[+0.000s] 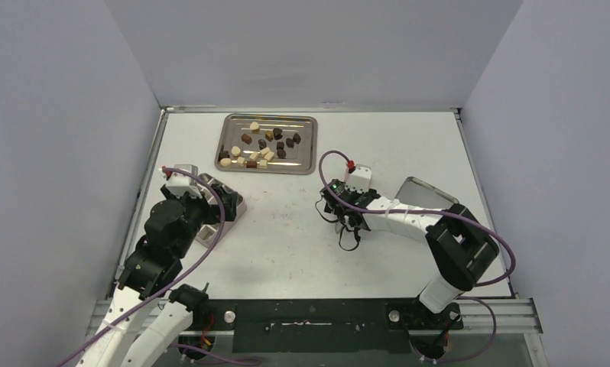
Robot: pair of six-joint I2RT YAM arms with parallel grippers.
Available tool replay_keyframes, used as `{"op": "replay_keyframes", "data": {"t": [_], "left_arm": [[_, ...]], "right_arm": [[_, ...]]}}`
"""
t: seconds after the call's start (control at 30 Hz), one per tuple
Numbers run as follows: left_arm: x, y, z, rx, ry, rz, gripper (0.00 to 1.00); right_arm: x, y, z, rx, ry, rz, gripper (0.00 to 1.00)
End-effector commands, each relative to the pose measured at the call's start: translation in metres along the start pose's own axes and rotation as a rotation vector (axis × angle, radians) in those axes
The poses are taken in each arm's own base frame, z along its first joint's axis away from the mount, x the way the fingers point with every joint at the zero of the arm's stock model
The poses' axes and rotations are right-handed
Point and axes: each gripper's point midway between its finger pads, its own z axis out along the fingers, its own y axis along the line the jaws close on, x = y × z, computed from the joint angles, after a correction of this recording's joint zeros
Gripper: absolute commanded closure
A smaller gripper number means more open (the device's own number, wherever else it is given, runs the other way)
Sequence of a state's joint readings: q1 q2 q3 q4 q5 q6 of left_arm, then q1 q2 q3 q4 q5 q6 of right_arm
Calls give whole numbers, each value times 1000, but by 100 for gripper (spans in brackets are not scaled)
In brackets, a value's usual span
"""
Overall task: Pack the chocolate
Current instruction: Pick up the clamp at the center of the board.
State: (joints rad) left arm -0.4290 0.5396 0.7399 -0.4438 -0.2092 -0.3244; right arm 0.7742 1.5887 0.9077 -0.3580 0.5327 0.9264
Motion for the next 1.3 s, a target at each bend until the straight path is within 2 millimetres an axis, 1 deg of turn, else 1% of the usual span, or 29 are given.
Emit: {"op": "replay_keyframes", "data": {"t": [0.0, 0.07, 0.23, 0.33, 0.6, 0.73, 0.87, 1.03, 1.17, 1.27], "left_arm": [[-9, -5, 1, 23, -39, 8, 3], [-8, -5, 0, 28, -39, 10, 3], [-9, -6, -2, 34, -45, 10, 3], [-9, -7, -3, 42, -45, 10, 3], [-9, -8, -5, 46, -49, 13, 3], [-8, -9, -4, 49, -44, 17, 3], [-8, -9, -3, 50, -42, 19, 3], [-7, -10, -2, 50, -39, 20, 3], [-6, -10, -2, 50, -36, 22, 3], [-6, -11, -2, 53, -36, 22, 3]], "right_arm": [[-21, 35, 4, -54, -45, 60, 26], [-20, 36, 9, -34, -39, 53, 26], [-12, 28, 17, 52, -17, 44, 26], [-10, 28, 20, 50, -19, 54, 26], [-3, 21, 29, 91, -24, 55, 30], [-7, 22, 25, 84, -26, 62, 31], [-18, 23, 16, 71, -44, 71, 27], [-32, 19, 5, 64, -77, 78, 26], [-33, 12, 2, 73, -94, 84, 26], [-29, 7, 8, 70, -85, 106, 26]]}}
